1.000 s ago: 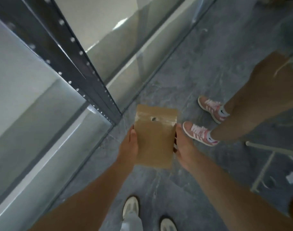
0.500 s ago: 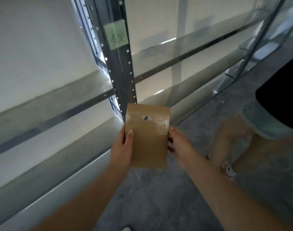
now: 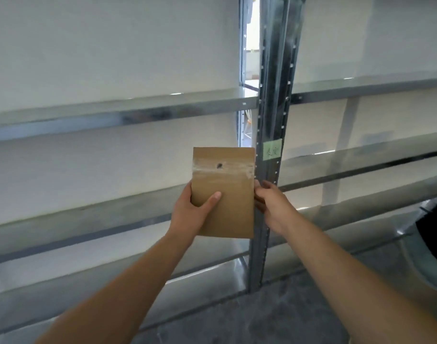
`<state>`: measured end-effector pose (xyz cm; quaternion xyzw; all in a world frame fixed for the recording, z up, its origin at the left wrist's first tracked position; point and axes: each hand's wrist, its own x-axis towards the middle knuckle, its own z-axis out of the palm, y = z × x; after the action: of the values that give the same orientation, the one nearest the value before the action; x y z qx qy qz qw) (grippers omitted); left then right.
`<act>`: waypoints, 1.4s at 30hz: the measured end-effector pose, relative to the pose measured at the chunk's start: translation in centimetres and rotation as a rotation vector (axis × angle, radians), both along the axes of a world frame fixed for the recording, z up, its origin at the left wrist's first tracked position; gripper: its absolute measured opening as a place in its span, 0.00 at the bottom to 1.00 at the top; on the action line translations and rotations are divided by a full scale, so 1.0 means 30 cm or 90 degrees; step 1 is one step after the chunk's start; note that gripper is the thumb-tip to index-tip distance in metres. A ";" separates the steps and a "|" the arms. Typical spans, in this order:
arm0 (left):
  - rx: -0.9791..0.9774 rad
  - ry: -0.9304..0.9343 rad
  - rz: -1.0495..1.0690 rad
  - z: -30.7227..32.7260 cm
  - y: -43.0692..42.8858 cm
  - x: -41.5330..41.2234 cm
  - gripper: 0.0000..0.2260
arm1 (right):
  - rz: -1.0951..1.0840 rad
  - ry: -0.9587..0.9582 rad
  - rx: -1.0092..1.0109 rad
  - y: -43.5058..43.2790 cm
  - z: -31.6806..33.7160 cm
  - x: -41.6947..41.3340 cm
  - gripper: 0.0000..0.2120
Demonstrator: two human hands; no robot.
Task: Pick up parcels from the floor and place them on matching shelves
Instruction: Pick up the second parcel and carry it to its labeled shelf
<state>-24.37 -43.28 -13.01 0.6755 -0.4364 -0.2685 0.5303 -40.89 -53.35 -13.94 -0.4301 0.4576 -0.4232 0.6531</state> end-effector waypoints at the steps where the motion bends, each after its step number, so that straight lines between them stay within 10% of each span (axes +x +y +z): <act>1: -0.015 0.000 0.011 0.037 0.012 0.029 0.30 | 0.041 -0.014 -0.006 0.000 0.034 0.033 0.26; 6: -0.099 -0.030 0.053 0.223 0.100 0.185 0.28 | 0.207 -0.045 -0.107 0.056 0.229 0.173 0.14; 17: -0.179 -0.006 0.120 0.423 0.399 0.534 0.31 | 0.242 -0.034 -0.221 0.289 0.456 0.523 0.41; 26: -0.163 -0.024 0.180 0.474 0.617 0.827 0.26 | 0.197 -0.004 -0.272 0.470 0.555 0.843 0.13; 42: -0.169 0.115 0.127 0.481 0.882 1.113 0.16 | 0.376 0.054 -0.172 0.730 0.649 1.185 0.26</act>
<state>9.02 -16.81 1.43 0.6126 -0.3492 -0.2142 0.6759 -5.33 -31.45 5.52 -0.6440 0.2795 -0.2544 0.6652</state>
